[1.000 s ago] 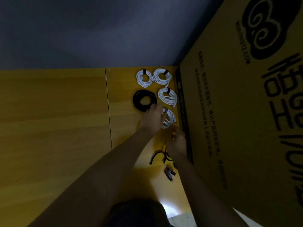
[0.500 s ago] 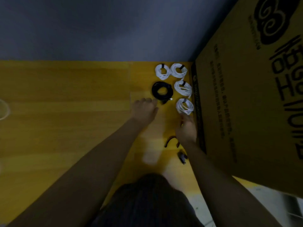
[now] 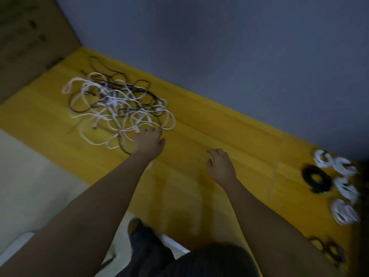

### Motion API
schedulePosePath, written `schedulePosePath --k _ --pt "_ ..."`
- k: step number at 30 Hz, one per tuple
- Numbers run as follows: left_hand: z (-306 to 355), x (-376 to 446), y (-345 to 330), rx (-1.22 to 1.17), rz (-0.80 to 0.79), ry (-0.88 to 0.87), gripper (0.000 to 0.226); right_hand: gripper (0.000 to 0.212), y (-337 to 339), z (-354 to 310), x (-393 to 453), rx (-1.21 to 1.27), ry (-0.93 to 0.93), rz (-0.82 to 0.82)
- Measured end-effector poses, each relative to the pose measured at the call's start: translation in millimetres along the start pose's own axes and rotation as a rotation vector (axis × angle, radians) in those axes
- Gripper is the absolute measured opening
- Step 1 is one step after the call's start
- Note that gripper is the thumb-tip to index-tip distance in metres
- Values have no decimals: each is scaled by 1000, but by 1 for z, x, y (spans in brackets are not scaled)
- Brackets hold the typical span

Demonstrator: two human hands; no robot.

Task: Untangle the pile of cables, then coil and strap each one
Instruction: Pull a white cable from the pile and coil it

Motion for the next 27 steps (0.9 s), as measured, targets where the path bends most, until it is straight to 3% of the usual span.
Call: schedulePosePath --k 6,12,14,17,22,27 --pt "-161 12 -10 36 -126 82 41 41 -92 -135 72 -74 82 -182" --pt "-240 11 -43 23 -196 100 37 65 -160 -161 83 -49 -149 -413" --pt "-250 16 -54 34 -214 98 39 60 -167 -157 85 -70 -175 -363" --pt "-254 27 -66 62 -237 57 43 33 -160 -160 94 -49 -128 -164" --pt "-227 54 -65 28 -220 -46 45 24 -130 -181 111 90 51 108" --pt "-165 75 -48 -125 -255 -342 66 14 -95 -201 125 12 248 252"
Point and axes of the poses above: each hand's wrist, its own x-axis towards the middle knuckle, its own y-axis out of the back of the hand, z = x × y, the point moved 7 cm from there along x, towards the middle knuckle, and after that the axes turned 12 degrees about y, right-handed, at the moved point
